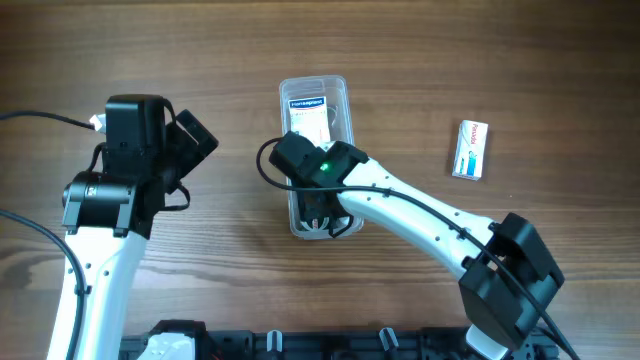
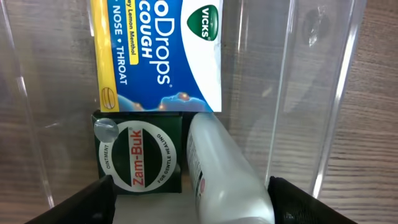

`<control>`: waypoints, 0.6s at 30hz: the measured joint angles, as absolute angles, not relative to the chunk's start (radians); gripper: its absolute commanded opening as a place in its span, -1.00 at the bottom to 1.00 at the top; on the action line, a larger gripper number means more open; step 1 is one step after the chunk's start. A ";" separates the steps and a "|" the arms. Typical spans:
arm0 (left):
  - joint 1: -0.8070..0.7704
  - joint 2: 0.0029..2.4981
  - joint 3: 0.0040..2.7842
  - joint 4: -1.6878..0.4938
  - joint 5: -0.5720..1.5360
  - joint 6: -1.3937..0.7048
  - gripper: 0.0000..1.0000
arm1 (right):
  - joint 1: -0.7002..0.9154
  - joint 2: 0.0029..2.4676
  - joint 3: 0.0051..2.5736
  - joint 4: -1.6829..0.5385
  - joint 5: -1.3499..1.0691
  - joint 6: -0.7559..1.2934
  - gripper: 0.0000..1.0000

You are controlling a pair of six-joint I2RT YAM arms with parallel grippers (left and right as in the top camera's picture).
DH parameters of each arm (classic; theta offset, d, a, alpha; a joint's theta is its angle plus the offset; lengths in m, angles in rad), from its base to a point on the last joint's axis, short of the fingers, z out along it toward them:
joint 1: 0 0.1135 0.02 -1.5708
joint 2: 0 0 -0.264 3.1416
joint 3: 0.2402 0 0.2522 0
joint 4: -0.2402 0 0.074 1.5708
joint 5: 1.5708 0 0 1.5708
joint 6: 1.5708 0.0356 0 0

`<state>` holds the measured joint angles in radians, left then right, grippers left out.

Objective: Pack container

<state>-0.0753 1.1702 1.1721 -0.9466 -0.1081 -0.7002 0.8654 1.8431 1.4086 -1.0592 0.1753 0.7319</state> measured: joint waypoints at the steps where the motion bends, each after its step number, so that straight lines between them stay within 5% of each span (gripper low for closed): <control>1: -0.075 1.170 1.172 -0.947 -0.108 -0.701 1.00 | 0.865 1.843 1.409 -1.059 0.178 0.728 0.58; 18: -0.075 1.170 1.172 -0.947 -0.108 -0.701 0.99 | 0.834 1.843 1.411 -1.018 0.218 0.659 0.59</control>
<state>-0.0753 1.1702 1.1721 -0.9466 -0.1081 -0.7006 0.8341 1.8431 1.4113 -1.0183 0.2184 0.6594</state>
